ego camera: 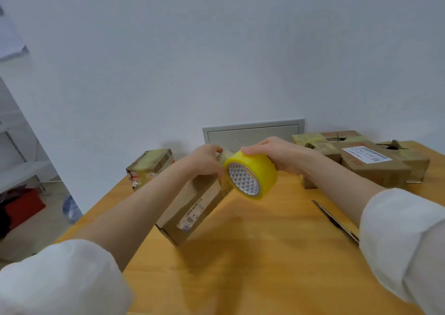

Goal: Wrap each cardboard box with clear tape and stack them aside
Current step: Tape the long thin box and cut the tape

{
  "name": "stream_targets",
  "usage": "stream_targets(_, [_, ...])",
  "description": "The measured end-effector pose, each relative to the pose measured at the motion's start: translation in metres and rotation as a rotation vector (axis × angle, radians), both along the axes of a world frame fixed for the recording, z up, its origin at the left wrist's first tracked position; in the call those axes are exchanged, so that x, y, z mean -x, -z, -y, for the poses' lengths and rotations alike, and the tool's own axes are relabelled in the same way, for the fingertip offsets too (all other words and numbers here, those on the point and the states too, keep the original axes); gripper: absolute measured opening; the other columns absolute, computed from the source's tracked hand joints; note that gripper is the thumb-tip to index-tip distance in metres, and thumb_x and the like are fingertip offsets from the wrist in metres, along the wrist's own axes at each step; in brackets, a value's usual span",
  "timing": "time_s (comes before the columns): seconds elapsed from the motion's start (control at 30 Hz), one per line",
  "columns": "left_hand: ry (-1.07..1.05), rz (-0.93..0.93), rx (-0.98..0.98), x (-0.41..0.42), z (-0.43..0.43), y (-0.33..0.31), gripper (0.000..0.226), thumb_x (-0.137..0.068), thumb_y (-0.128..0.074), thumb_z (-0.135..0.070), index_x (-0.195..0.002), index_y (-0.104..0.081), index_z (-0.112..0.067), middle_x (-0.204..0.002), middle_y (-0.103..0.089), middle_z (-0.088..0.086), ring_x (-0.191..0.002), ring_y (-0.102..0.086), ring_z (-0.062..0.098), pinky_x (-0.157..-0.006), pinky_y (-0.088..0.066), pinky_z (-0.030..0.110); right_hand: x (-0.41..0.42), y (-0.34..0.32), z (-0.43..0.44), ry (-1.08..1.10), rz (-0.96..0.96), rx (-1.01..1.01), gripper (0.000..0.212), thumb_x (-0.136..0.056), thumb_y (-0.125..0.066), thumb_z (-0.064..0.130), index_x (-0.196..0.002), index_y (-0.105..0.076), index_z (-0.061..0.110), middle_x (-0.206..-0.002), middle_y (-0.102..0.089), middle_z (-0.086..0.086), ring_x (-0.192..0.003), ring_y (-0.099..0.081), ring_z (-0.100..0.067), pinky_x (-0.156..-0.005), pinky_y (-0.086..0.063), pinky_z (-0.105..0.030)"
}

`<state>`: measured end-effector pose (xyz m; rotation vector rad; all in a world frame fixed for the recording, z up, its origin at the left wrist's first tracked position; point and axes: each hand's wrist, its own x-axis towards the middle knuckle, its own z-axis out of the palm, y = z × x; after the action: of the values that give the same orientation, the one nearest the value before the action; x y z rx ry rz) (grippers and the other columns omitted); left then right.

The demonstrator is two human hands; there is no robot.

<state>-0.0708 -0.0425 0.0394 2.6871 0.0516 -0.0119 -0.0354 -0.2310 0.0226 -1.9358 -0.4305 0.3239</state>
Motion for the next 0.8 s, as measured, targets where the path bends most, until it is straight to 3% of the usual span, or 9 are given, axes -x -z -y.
stream_targets(0.17, [0.087, 0.046, -0.125, 0.003, 0.001, 0.014, 0.066, -0.088, -0.063, -0.023, -0.147, -0.032, -0.019, -0.143, -0.046, 0.009, -0.126, -0.048, 0.027, -0.103, -0.041, 0.037, 0.0, 0.006, -0.012, 0.129, 0.079, 0.006, 0.05, -0.085, -0.063, 0.054, -0.105, -0.068, 0.008, -0.099, -0.069, -0.009, -0.091, -0.066, -0.025, -0.084, -0.054, -0.037])
stream_targets(0.27, [0.144, 0.08, -0.287, 0.005, 0.004, 0.025, 0.054, -0.093, -0.056, -0.027, -0.145, -0.038, -0.025, -0.135, -0.055, 0.005, -0.12, -0.053, 0.024, -0.094, -0.044, 0.034, -0.001, 0.014, -0.016, 0.169, 0.081, 0.034, 0.054, -0.086, -0.06, 0.056, -0.099, -0.069, 0.004, -0.096, -0.069, -0.009, -0.089, -0.066, -0.025, -0.079, -0.051, -0.036])
stream_targets(0.37, [0.147, 0.054, -0.408, 0.002, 0.004, 0.033, 0.052, -0.092, -0.054, -0.026, -0.142, -0.041, -0.03, -0.128, -0.059, 0.004, -0.113, -0.057, 0.024, -0.086, -0.049, 0.034, -0.005, 0.025, -0.016, 0.17, 0.018, 0.011, 0.057, -0.085, -0.061, 0.057, -0.102, -0.069, 0.004, -0.099, -0.069, -0.009, -0.091, -0.065, -0.025, -0.086, -0.052, -0.037])
stream_targets(0.47, [0.12, 0.029, -0.334, -0.002, -0.002, 0.027, 0.054, -0.089, -0.059, -0.024, -0.141, -0.045, -0.03, -0.126, -0.06, 0.005, -0.112, -0.056, 0.024, -0.087, -0.047, 0.033, -0.005, 0.032, -0.013, 0.135, -0.068, -0.11, 0.068, -0.074, -0.07, 0.061, -0.12, -0.064, 0.012, -0.116, -0.066, -0.008, -0.103, -0.063, -0.026, -0.097, -0.049, -0.045])
stream_targets(0.53, [0.127, -0.001, -0.24, -0.006, -0.004, 0.023, 0.054, -0.088, -0.06, -0.017, -0.14, -0.047, -0.029, -0.121, -0.062, 0.007, -0.108, -0.056, 0.024, -0.085, -0.044, 0.031, -0.008, 0.032, -0.011, 0.149, -0.058, -0.211, 0.058, -0.078, -0.07, 0.052, -0.121, -0.062, 0.015, -0.119, -0.064, -0.006, -0.106, -0.061, -0.026, -0.098, -0.048, -0.045])
stream_targets(0.63, [0.141, -0.045, -0.209, -0.009, -0.006, 0.025, 0.051, -0.09, -0.057, -0.013, -0.138, -0.048, -0.026, -0.123, -0.059, 0.008, -0.109, -0.055, 0.024, -0.084, -0.04, 0.028, -0.01, 0.033, -0.009, 0.135, 0.023, -0.169, 0.039, -0.09, -0.061, 0.043, -0.118, -0.064, 0.016, -0.112, -0.064, -0.003, -0.102, -0.059, -0.02, -0.089, -0.049, -0.036])
stream_targets(0.73, [0.145, -0.065, -0.261, -0.016, -0.01, 0.031, 0.047, -0.094, -0.052, -0.016, -0.14, -0.045, -0.025, -0.121, -0.059, 0.008, -0.101, -0.056, 0.022, -0.083, -0.042, 0.028, -0.006, 0.041, -0.012, 0.128, 0.058, -0.159, 0.029, -0.094, -0.055, 0.043, -0.102, -0.066, 0.017, -0.097, -0.065, 0.001, -0.091, -0.058, -0.014, -0.08, -0.047, -0.03])
stream_targets(0.8, [0.138, -0.071, -0.276, -0.019, -0.014, 0.035, 0.048, -0.096, -0.049, -0.018, -0.143, -0.042, -0.026, -0.13, -0.057, 0.009, -0.113, -0.056, 0.026, -0.093, -0.044, 0.034, -0.005, 0.048, -0.014, 0.131, 0.084, -0.157, 0.028, -0.095, -0.054, 0.04, -0.091, -0.065, 0.014, -0.086, -0.062, 0.003, -0.081, -0.055, -0.011, -0.071, -0.044, -0.024])
